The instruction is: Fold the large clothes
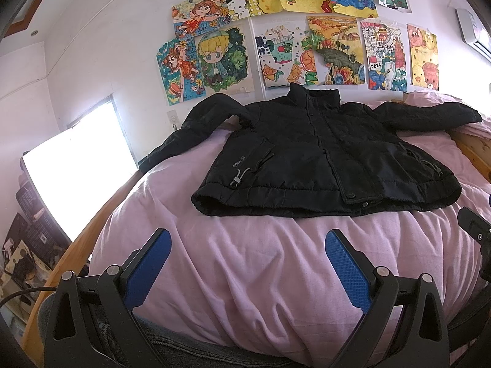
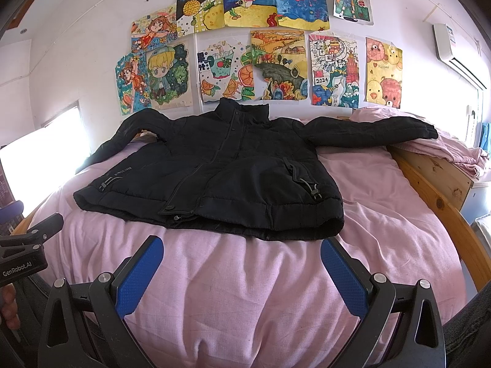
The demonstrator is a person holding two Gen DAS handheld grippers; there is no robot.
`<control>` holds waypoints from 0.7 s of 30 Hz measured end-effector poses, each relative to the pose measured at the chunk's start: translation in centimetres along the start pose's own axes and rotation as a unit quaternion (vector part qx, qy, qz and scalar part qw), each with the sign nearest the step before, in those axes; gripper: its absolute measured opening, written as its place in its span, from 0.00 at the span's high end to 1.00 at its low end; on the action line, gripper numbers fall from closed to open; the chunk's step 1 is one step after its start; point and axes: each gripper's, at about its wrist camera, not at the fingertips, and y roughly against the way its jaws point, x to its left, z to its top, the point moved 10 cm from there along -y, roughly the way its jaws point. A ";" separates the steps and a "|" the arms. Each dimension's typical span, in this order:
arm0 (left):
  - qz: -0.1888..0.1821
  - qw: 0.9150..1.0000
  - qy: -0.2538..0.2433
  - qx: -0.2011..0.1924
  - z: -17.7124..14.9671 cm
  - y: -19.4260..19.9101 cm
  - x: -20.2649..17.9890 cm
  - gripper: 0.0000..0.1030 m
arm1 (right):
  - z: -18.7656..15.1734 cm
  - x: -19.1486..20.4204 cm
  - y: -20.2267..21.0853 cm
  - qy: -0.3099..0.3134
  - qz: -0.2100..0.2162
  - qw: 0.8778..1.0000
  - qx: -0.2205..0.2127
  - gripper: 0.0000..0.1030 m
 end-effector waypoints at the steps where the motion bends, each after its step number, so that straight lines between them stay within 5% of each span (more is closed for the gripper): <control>1: 0.000 1.000 0.000 0.000 0.0 0.0 0.0 0.04 | 0.0 0.0 0.0 0.000 0.000 1.000 0.000 0.00; 15: -0.001 1.000 -0.001 0.003 -0.4 -0.2 -0.1 0.04 | 0.2 -0.1 0.1 0.000 -0.001 1.000 -0.001 0.00; 21: -0.039 0.999 -0.021 0.027 0.2 -1.4 -1.2 0.04 | 2.1 0.0 0.2 -0.006 0.030 1.000 0.003 0.00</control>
